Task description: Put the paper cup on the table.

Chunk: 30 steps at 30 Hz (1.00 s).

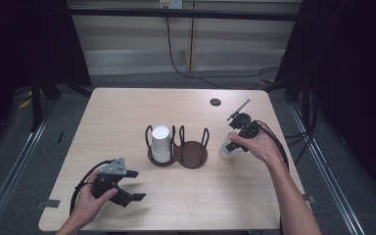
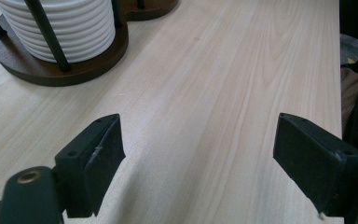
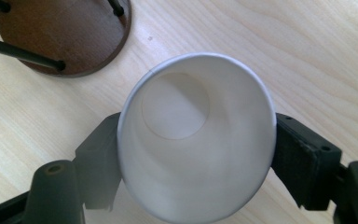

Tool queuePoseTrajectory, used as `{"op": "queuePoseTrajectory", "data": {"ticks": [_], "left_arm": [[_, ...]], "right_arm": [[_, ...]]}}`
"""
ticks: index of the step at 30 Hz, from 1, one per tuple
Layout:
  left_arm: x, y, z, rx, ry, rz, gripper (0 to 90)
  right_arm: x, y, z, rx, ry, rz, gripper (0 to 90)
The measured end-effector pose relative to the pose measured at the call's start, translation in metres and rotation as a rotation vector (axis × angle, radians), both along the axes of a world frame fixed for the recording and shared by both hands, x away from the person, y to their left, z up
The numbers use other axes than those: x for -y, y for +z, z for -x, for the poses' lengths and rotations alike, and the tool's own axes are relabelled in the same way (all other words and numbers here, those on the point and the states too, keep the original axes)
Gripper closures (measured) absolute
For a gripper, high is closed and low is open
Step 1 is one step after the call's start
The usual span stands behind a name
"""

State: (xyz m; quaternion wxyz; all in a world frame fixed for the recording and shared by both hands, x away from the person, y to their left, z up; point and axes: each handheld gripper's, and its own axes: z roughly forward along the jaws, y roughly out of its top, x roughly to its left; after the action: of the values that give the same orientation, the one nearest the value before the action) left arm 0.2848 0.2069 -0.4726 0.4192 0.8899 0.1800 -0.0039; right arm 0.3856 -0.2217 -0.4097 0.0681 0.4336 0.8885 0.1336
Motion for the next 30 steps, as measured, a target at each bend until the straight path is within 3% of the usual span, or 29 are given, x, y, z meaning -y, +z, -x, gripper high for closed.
{"op": "queuePoseTrajectory", "data": {"ticks": [9,21,30], "left_arm": [[-0.001,0.000,-0.001,0.008,0.020,-0.006,16.1],[0.003,-0.001,0.002,0.006,0.006,-0.010,16.1],[0.002,-0.001,0.002,0.011,0.008,-0.018,16.1]], "right_arm": [[-0.003,-0.006,-0.005,-0.006,0.005,0.044,23.5],[-0.012,-0.009,-0.010,0.004,0.013,0.038,21.3],[-0.017,-0.013,-0.010,-0.018,0.026,0.013,19.3]]}}
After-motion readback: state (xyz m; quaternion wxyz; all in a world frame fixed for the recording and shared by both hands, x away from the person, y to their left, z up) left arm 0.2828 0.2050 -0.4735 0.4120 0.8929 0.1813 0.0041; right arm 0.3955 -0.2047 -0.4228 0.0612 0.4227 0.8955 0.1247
